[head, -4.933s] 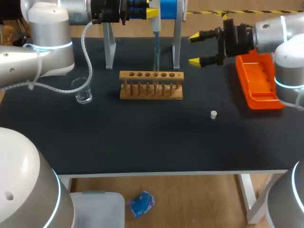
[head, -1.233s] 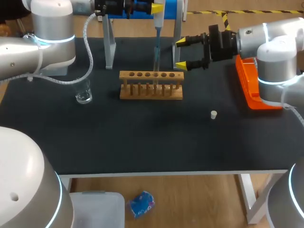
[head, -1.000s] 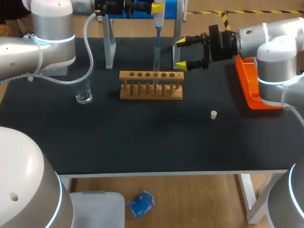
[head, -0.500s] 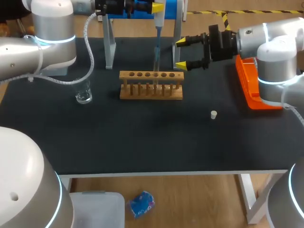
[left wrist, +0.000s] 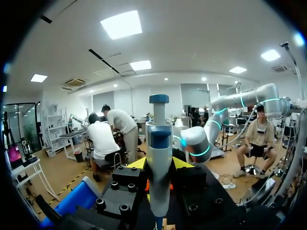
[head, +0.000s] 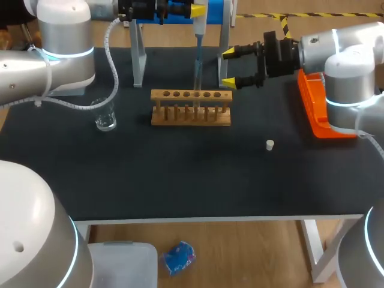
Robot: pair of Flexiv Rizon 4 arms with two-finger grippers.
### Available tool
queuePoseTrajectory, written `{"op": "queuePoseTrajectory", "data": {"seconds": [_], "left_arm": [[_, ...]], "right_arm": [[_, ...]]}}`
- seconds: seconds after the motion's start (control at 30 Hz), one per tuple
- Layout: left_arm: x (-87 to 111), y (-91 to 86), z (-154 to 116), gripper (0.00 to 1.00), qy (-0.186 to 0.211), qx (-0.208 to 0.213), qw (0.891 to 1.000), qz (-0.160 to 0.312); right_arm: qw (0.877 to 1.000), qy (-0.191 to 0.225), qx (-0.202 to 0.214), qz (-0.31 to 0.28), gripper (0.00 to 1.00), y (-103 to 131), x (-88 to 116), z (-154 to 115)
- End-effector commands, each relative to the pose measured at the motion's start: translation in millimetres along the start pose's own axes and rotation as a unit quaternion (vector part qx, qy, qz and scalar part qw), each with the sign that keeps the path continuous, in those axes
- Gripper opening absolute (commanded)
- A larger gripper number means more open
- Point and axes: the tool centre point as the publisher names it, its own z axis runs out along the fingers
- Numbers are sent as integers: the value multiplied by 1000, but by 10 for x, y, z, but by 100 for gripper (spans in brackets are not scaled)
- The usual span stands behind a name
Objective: Invert the test tube, pick up the pipette, mount the tip to pipette, aspirate from beaker and dispense into the tube, eject the tip, return the pipette, and cap with the stopper.
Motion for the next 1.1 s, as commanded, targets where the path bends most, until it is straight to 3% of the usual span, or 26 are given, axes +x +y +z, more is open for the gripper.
{"op": "queuePoseTrajectory", "data": {"seconds": [0.03,1.1], "left_arm": [[1,-21,8,0,-2,1,1000,2],[2,-86,16,0,-5,3,1000,2]], "right_arm": [[1000,0,0,0,100,-6,1,2],[1000,0,0,0,100,-6,1,2]]}}
